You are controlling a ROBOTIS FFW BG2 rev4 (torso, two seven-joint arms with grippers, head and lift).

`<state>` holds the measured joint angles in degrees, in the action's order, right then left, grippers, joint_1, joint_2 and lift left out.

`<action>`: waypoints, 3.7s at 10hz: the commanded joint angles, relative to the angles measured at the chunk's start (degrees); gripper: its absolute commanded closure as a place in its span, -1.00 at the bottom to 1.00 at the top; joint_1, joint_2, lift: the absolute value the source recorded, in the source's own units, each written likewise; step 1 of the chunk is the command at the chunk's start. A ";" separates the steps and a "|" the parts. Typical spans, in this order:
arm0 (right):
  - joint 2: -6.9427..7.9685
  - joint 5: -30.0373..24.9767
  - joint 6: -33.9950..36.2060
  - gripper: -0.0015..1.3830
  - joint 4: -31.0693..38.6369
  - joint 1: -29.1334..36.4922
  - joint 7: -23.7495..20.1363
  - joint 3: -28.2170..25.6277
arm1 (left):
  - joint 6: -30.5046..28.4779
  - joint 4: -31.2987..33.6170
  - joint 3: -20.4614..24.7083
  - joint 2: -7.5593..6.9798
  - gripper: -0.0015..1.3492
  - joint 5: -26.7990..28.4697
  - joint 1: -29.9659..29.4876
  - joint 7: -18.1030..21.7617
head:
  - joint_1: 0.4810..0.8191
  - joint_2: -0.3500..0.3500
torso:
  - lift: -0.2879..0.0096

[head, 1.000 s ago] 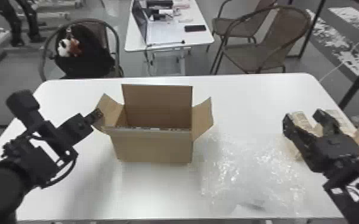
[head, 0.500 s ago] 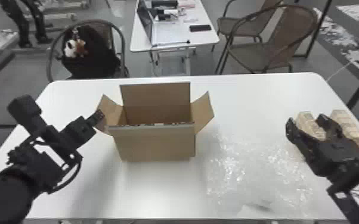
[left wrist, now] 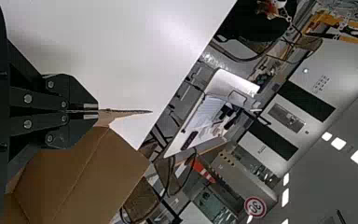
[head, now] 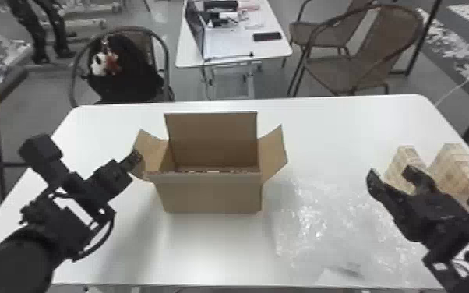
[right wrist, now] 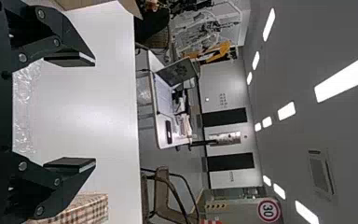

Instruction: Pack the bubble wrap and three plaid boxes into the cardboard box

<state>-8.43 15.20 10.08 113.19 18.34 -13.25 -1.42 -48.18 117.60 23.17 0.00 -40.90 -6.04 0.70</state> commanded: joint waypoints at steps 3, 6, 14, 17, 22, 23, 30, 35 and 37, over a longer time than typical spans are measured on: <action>-2.73 5.02 31.85 -0.29 7.57 -6.21 3.49 3.88 | 0.45 -0.09 -0.67 0.15 0.81 1.08 0.33 -0.09 | 0.27 0.38 | -0.06; -5.99 20.57 49.25 -0.29 18.38 -6.65 26.16 1.33 | 0.37 -0.09 -0.94 0.15 0.81 1.61 0.77 -0.09 | 0.27 0.37 | -0.06; -3.17 31.47 56.37 0.05 4.85 -14.56 37.06 2.74 | 1.33 -0.09 -2.17 0.15 0.81 1.88 0.85 -1.06 | 0.27 0.41 | -0.06; -1.77 33.41 53.20 0.59 0.72 -14.12 35.39 1.95 | 2.21 -0.09 -2.08 0.15 0.81 1.35 -0.20 -1.50 | 0.27 0.43 | -0.06; -0.89 45.80 46.88 0.76 -0.86 -11.13 38.03 -0.52 | 3.71 -0.09 -2.08 0.15 0.81 0.91 -0.99 -1.67 | 0.27 0.48 | -0.06; -1.94 47.82 49.86 0.76 3.09 -12.80 38.03 -2.54 | 3.71 -0.09 -2.08 0.15 0.81 1.00 -0.99 -1.67 | 0.27 0.50 | -0.06; -11.79 81.75 54.52 0.76 8.89 -29.15 49.90 -8.51 | 4.59 -0.18 -6.56 -1.14 0.81 -0.23 0.33 -6.42 | 0.15 0.34 | -0.06; -14.86 83.24 53.73 0.76 8.01 -40.14 44.71 -4.38 | 5.11 -0.44 -8.23 -2.46 0.81 -1.20 0.59 -7.91 | -0.37 0.47 | -0.06; -11.44 75.42 54.00 0.76 1.51 -42.60 34.78 -1.92 | 5.38 -0.44 -8.32 -2.55 0.81 -1.55 0.59 -8.00 | -0.50 0.48 | -0.06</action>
<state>-21.19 93.92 63.97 117.07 -23.26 22.45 -4.46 -42.92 117.13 14.77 -2.48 -42.28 -5.40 -7.33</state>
